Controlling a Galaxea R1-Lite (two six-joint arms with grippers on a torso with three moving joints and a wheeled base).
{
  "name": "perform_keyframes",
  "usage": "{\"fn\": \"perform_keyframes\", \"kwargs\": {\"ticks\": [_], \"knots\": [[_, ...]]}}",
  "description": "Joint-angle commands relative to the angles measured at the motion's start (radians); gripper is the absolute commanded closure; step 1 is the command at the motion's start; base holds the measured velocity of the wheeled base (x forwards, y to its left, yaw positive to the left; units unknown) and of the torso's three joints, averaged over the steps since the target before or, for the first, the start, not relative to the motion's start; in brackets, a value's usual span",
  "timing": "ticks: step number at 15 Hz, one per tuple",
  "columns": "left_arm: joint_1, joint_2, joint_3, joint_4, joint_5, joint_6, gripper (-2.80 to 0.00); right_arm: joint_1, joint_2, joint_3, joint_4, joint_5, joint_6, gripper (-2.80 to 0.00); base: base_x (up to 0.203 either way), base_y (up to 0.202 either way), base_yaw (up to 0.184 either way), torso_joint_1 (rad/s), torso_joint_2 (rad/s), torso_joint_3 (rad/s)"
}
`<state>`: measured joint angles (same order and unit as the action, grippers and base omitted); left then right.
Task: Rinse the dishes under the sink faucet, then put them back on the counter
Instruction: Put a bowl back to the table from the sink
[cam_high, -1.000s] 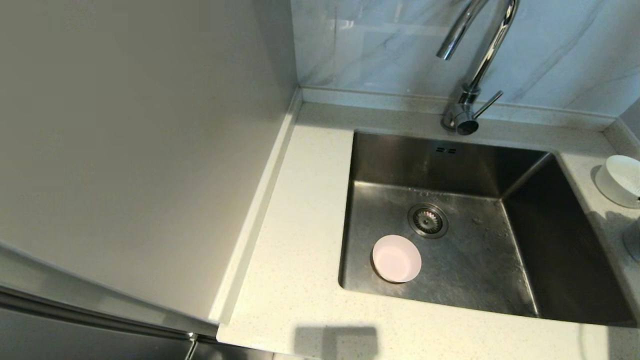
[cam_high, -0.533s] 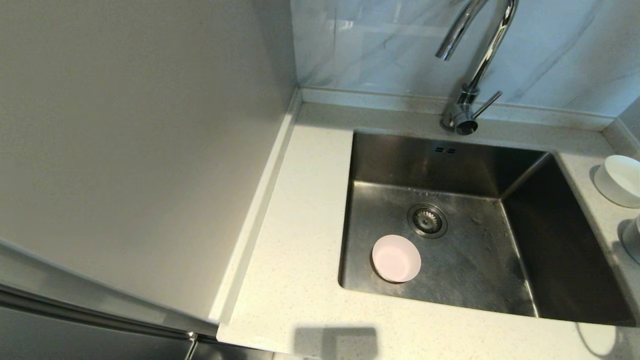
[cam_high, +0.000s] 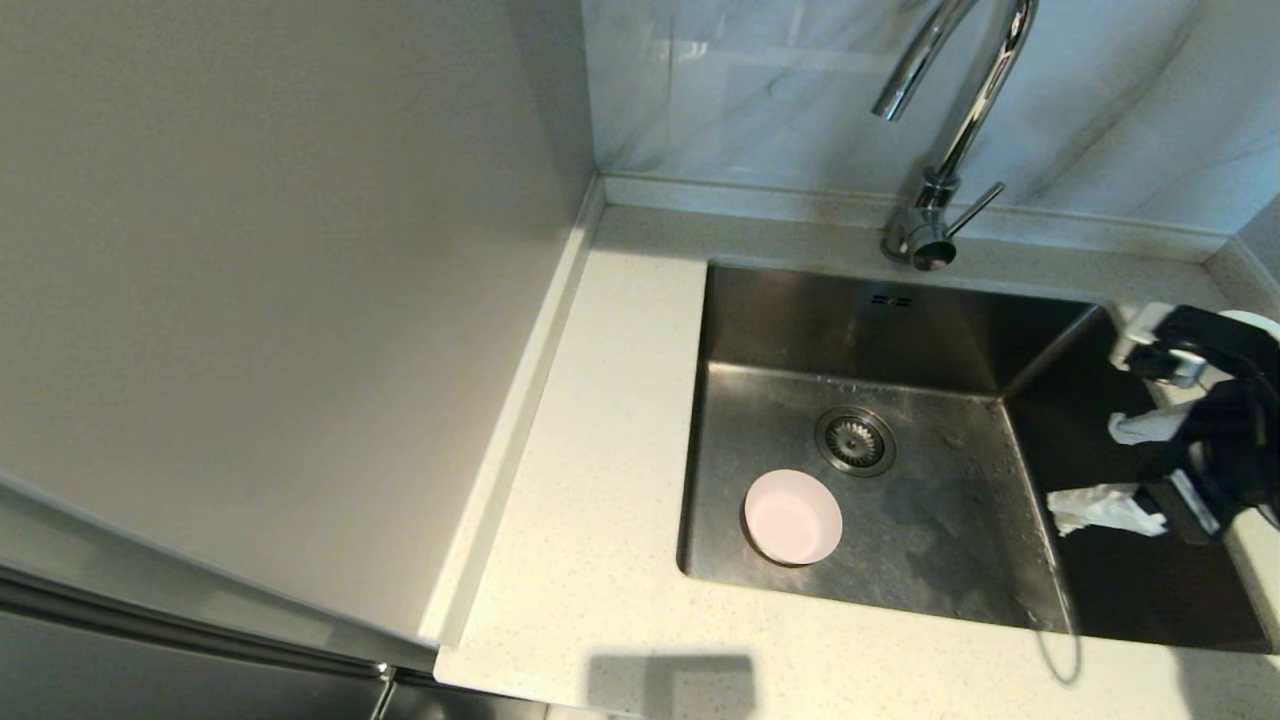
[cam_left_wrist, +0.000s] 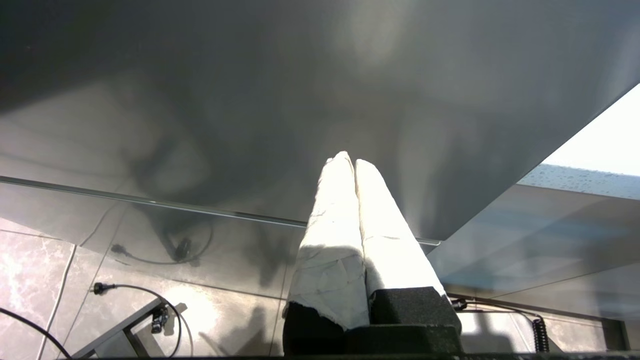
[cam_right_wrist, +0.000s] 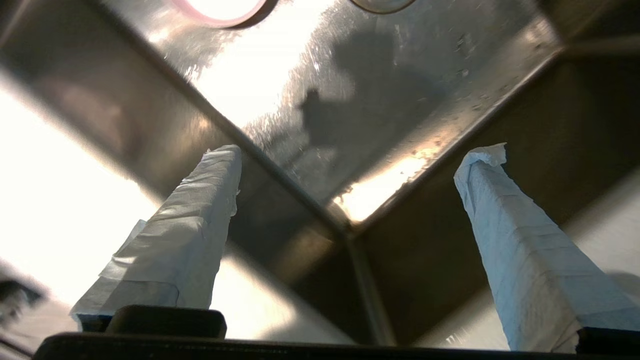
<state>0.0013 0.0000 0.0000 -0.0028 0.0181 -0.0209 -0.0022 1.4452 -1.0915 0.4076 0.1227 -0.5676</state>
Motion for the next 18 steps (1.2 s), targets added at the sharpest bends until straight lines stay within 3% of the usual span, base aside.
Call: {"fn": "perform_keyframes", "kwargs": {"ticks": [1,4,6,8,11,13,15,18], "knots": [[0.0,-0.003,0.0,0.0,0.0,-0.001,0.0,0.08,0.23,-0.051,-0.046,-0.079,0.097,-2.8,0.0,0.0,0.0,0.0,0.0,0.0],[0.0,-0.003,0.0,0.0,0.0,-0.001,0.0,0.083,0.414,-0.081,-0.215,-0.212,0.16,-2.8,0.0,0.0,0.0,0.0,0.0,0.0],[0.0,-0.003,0.0,0.0,0.0,-0.001,0.0,0.072,0.476,-0.127,-0.24,-0.321,0.272,-2.8,0.0,0.0,0.0,0.0,0.0,0.0],[0.0,-0.004,0.0,0.0,0.0,-0.001,0.0,0.073,0.521,-0.196,-0.172,-0.365,0.413,-2.8,0.0,0.0,0.0,0.0,0.0,0.0],[0.0,-0.003,0.0,0.0,0.0,0.001,0.0,0.08,0.616,-0.379,0.069,-0.394,0.646,-2.8,0.0,0.0,0.0,0.0,0.0,0.0],[0.0,-0.003,0.0,0.0,0.0,-0.001,0.0,0.088,0.686,-0.431,0.166,-0.384,0.749,-2.8,0.0,0.0,0.0,0.0,0.0,0.0],[0.0,-0.003,0.0,0.0,0.0,-0.001,0.0,0.099,0.701,-0.432,0.187,-0.281,0.74,-2.8,0.0,0.0,0.0,0.0,0.0,0.0],[0.0,-0.003,0.0,0.0,0.0,-0.001,0.0,0.141,0.659,-0.411,0.22,-0.197,0.625,-2.8,0.0,0.0,0.0,0.0,0.0,0.0]]}}
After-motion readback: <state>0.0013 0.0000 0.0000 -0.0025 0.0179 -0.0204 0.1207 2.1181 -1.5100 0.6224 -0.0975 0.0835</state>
